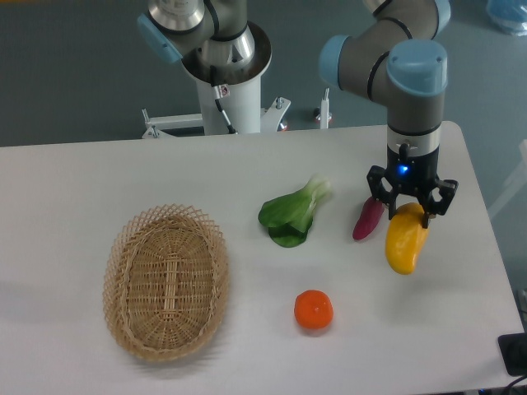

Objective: Place the mango on the table
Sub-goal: 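Lower the held yellow mango toward the table with the gripper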

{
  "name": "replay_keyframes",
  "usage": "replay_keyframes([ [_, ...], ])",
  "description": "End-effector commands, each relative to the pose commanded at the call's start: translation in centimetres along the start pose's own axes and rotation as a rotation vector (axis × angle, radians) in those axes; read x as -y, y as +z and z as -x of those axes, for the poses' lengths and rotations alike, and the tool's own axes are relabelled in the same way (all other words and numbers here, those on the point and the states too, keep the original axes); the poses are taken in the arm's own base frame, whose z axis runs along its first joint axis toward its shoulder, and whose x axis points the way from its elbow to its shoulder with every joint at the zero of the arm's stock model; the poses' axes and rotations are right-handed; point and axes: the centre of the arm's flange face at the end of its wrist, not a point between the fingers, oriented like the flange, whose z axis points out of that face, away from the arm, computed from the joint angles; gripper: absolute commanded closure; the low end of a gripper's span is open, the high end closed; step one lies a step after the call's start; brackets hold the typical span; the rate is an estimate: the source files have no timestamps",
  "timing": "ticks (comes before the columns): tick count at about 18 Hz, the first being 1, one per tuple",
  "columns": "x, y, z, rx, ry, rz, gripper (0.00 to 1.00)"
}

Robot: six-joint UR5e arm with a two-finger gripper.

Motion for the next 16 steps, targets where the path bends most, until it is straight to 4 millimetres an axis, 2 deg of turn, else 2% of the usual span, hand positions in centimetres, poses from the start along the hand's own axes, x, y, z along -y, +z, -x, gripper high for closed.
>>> replay_keyframes([
  [4, 0.0, 0.9, -0.2, -0.013, -0.001, 0.005, 0.48],
  [8, 0.3, 3.9, -0.5, -0.042, -0.068, 0.014, 0.48],
  [12, 1.7, 6.4, -1.3, -0.042, -0.148, 0.007, 0.48],
  [15, 2.9, 9.3, -2.5, -0.062, -0.169, 0.014, 0.48],
  [16, 3.0, 9.5, -2.5, -0.061, -0.181, 0.013, 0.48],
])
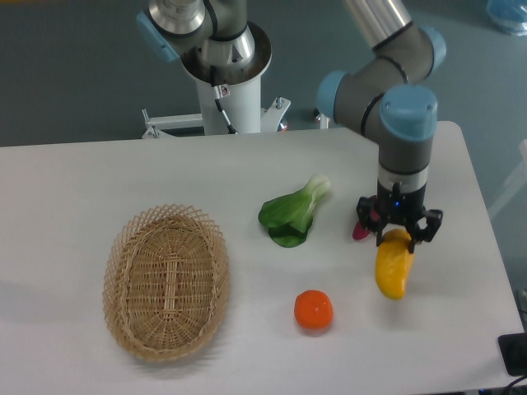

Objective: Place the mango on the table
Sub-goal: 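Lower the held yellow mango toward the table with the gripper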

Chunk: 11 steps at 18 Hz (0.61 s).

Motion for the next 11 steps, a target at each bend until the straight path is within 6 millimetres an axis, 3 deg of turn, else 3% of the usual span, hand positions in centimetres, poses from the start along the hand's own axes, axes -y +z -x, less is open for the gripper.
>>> replay_keyframes([
  [6, -0.2, 2.9, -0.3, -0.037, -0.007, 0.024, 0.44],
  [11, 0.0, 3.3, -0.6, -0.043, 0.0, 0.025, 0.38],
])
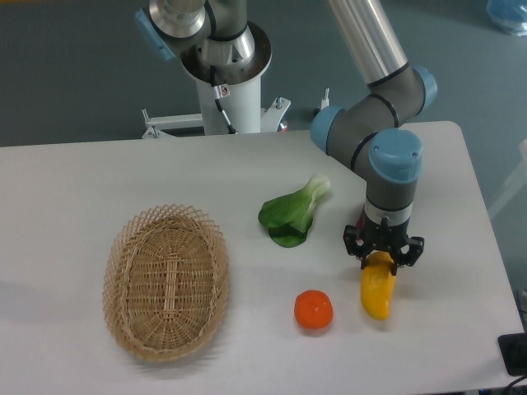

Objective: Place the mango on the table
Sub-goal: 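Lower the held yellow mango toward the table with the gripper, then raise the open gripper up away from the mango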

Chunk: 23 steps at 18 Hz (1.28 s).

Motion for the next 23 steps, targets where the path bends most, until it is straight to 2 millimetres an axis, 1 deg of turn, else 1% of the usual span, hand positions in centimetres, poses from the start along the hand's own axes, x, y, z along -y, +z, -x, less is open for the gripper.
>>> replay_keyframes([
  [1, 0.0, -0.1, 0.0, 0.001, 0.003, -0.001, 0.34],
  [2, 0.0, -0.1, 0.1, 0.002, 0.006, 0.0, 0.28],
  [4, 0.1, -0.2, 0.2, 0.006, 0.01, -0.002, 0.04],
  [5, 0.2, -0.3, 0.3, 0.009, 0.008, -0.003, 0.0],
  [8, 0.2, -0.7, 0.3, 0.015, 0.004, -0.005, 0.0],
  [11, 0.8, -2.4, 1.0, 0.042, 0.01, -0.023, 0.0],
  [21, 0.7, -4.0, 1.7, 0.064, 0.015, -0.031, 0.0],
  [23, 0.7, -4.0, 1.6, 0.066, 0.015, -0.032, 0.0],
])
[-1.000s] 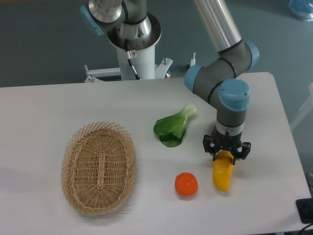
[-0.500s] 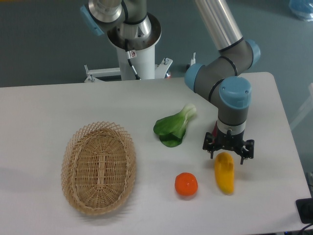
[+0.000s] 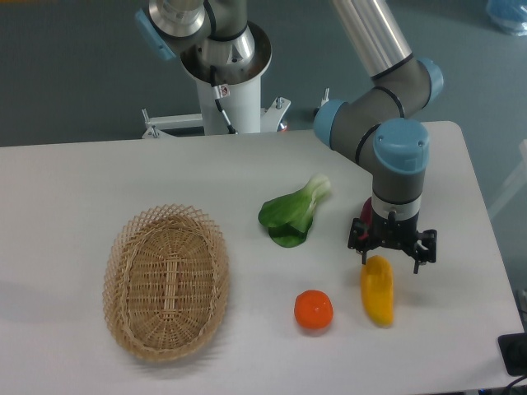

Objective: Place the mango on the table
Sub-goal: 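Raise the open gripper up away from the mango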

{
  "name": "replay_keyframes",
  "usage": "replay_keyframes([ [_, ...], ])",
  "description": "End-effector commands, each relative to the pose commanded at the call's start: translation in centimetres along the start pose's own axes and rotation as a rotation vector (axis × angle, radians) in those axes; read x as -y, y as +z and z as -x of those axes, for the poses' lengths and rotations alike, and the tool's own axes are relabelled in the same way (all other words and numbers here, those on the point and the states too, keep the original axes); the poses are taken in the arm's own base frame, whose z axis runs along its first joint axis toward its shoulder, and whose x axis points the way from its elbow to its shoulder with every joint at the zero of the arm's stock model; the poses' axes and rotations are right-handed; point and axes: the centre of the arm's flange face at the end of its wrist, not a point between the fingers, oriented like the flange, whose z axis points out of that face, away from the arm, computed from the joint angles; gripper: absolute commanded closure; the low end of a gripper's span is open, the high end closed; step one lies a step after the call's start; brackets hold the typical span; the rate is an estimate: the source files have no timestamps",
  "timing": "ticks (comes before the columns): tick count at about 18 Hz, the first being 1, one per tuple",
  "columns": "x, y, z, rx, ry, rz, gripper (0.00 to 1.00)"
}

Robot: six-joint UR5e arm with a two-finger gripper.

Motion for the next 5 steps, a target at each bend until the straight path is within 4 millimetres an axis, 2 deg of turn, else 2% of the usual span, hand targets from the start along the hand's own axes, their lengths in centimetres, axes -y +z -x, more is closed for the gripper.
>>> replay_keyframes([
  [5, -0.49, -0.48, -0.09, 0.0, 0.029, 0.002, 0.0],
])
